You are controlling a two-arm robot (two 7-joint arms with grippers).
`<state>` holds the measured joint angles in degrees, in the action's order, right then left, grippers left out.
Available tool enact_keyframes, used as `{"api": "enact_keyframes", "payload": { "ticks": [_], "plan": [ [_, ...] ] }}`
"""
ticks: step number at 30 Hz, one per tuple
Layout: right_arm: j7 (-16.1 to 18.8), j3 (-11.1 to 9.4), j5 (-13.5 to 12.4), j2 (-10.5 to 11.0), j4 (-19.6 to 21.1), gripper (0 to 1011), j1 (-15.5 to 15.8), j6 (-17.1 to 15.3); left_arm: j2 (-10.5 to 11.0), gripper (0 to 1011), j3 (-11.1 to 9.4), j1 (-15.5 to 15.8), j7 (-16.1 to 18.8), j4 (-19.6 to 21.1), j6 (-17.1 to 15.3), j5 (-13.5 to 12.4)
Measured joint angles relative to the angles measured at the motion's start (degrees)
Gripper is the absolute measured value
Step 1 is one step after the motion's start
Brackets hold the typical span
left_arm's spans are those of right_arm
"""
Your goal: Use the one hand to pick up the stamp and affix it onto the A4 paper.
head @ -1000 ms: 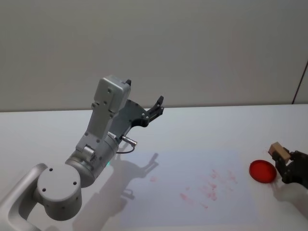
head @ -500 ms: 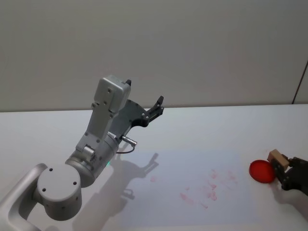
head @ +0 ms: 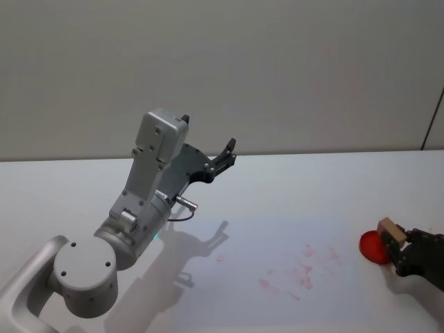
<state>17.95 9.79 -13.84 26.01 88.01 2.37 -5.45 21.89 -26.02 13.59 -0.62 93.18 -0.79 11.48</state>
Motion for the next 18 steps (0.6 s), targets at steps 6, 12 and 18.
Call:
{"api": "enact_keyframes", "payload": {
  "ticks": [6,12,18],
  "plan": [
    [-0.1,0.3,0.3,-0.5,-0.5,220,-0.3,0.0,0.0,1001,0.0,0.0,0.0,0.0,0.0,0.0],
    [-0.2,0.7,0.5,-0.9,-0.9,220,-0.6,0.0,0.0,1001,0.0,0.0,0.0,0.0,0.0,0.0],
    [-0.2,1.1,0.7,-1.5,-1.4,220,-0.9,0.0,0.0,1001,0.0,0.0,0.0,0.0,0.0,0.0]
  ]
}}
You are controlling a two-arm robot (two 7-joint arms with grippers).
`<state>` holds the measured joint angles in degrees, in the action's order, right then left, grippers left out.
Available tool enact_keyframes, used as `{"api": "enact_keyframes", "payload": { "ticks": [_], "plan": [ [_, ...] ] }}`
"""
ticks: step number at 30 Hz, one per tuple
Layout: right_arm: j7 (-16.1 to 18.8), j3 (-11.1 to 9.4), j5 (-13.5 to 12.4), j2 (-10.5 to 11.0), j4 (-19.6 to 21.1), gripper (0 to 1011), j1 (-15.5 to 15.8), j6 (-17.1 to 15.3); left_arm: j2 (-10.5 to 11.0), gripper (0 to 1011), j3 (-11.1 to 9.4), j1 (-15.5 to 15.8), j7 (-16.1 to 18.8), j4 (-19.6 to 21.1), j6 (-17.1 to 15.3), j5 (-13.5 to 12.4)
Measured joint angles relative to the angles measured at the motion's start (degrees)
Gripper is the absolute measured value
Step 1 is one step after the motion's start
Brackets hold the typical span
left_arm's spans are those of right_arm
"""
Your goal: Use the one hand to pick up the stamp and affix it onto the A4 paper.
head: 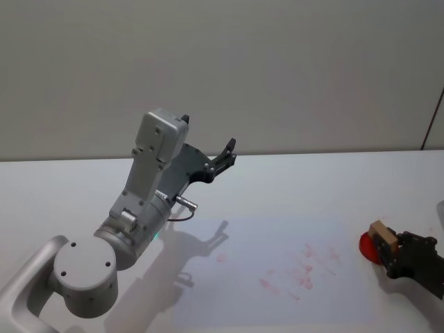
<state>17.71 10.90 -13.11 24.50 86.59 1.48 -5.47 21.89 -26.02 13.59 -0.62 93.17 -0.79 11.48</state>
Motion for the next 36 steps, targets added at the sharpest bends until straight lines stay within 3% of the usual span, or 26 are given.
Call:
{"api": "enact_keyframes", "payload": {
  "ticks": [20,27,30,32,35,36],
  "plan": [
    [0.2,0.4,1.1,-0.6,-1.7,222,-0.6,0.7,0.0,1001,0.0,0.0,0.0,0.0,0.0,0.0],
    [0.3,0.4,1.0,-0.6,-1.8,423,-0.7,1.0,0.0,1001,0.0,0.0,0.0,0.0,0.0,0.0],
    [0.3,0.3,0.5,-0.6,-1.8,564,-0.7,1.1,0.0,1001,0.0,0.0,0.0,0.0,0.0,0.0],
    [0.3,0.3,0.2,-0.6,-1.6,584,-0.7,1.1,0.0,1001,0.0,0.0,0.0,0.0,0.0,0.0],
    [0.3,0.1,-0.7,-0.6,-0.9,724,-0.8,1.1,0.0,1001,0.0,0.0,0.0,0.0,0.0,0.0],
    [0.3,0.1,-0.8,-0.6,-0.7,724,-0.8,1.1,0.0,1001,0.0,0.0,0.0,0.0,0.0,0.0]
  ]
}}
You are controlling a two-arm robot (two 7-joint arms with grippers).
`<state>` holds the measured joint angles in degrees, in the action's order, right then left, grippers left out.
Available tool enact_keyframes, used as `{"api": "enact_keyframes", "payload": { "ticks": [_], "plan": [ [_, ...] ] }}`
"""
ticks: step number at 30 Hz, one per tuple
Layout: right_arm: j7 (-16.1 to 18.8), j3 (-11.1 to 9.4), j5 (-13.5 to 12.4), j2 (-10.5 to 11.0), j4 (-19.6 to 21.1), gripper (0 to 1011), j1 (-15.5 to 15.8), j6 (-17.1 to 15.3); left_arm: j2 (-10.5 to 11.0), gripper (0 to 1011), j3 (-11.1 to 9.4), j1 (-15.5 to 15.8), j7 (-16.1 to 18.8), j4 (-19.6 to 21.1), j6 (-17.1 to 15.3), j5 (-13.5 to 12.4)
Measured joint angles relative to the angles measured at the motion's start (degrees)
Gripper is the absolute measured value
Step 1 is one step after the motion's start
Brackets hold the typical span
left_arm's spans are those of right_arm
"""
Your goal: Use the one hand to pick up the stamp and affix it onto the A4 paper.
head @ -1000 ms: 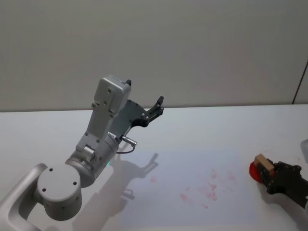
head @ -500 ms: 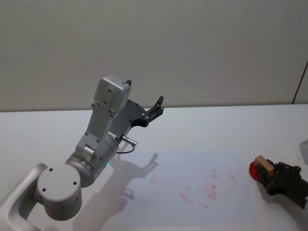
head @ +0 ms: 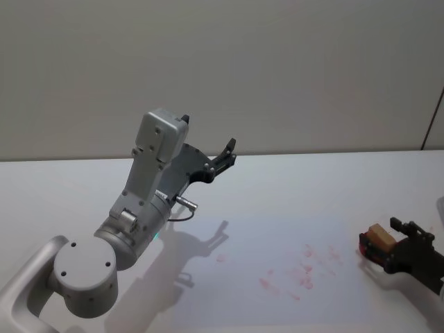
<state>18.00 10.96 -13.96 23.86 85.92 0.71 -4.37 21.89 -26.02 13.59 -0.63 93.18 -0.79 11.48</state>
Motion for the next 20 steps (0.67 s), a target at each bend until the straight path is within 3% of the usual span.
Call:
{"api": "enact_keyframes", "payload": {
  "ticks": [10,20],
  "plan": [
    [-1.4,-0.7,-3.0,0.1,3.4,1001,0.2,-0.5,0.0,1001,0.0,0.0,0.0,0.0,0.0,0.0],
    [-2.9,-1.1,-4.3,0.3,5.2,1001,0.8,-0.7,0.0,1001,0.0,0.0,0.0,0.0,0.0,0.0]
  ]
}}
